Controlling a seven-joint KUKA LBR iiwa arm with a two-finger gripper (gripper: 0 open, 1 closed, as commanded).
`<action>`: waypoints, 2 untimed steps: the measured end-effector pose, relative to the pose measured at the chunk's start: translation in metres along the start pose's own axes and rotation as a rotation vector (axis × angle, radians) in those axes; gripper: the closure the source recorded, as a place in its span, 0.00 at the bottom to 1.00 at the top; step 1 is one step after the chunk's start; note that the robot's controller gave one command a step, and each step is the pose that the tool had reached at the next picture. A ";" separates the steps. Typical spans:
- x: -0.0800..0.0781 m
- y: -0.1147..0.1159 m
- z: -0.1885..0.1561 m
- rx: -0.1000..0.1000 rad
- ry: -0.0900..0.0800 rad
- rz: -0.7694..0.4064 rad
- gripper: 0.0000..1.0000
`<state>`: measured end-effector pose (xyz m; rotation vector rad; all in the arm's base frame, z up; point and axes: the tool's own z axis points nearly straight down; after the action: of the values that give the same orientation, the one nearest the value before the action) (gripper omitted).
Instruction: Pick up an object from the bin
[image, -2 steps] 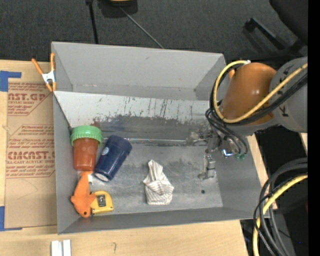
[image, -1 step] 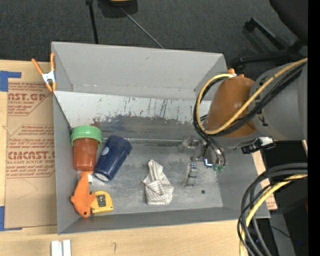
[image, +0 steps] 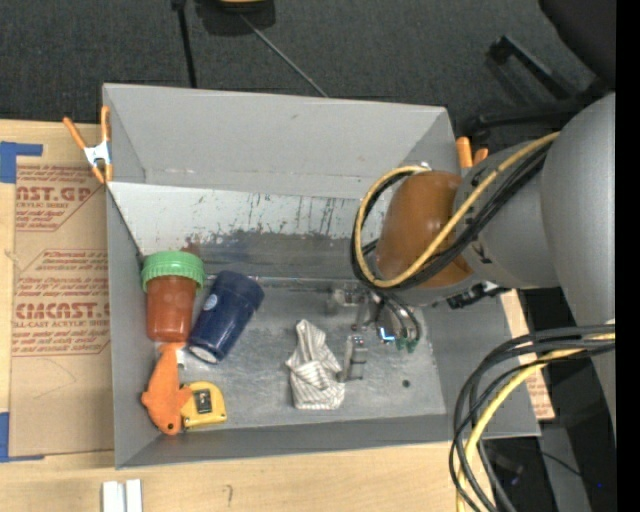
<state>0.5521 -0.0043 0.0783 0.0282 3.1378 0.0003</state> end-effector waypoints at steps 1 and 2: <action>0.026 0.003 0.008 0.000 0.003 0.104 1.00; 0.026 0.003 0.008 0.000 0.003 0.104 1.00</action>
Offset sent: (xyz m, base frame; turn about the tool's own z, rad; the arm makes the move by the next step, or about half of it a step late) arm 0.0000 0.0000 0.0000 0.0000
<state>0.5257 -0.0004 0.0701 0.1921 3.1352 0.0001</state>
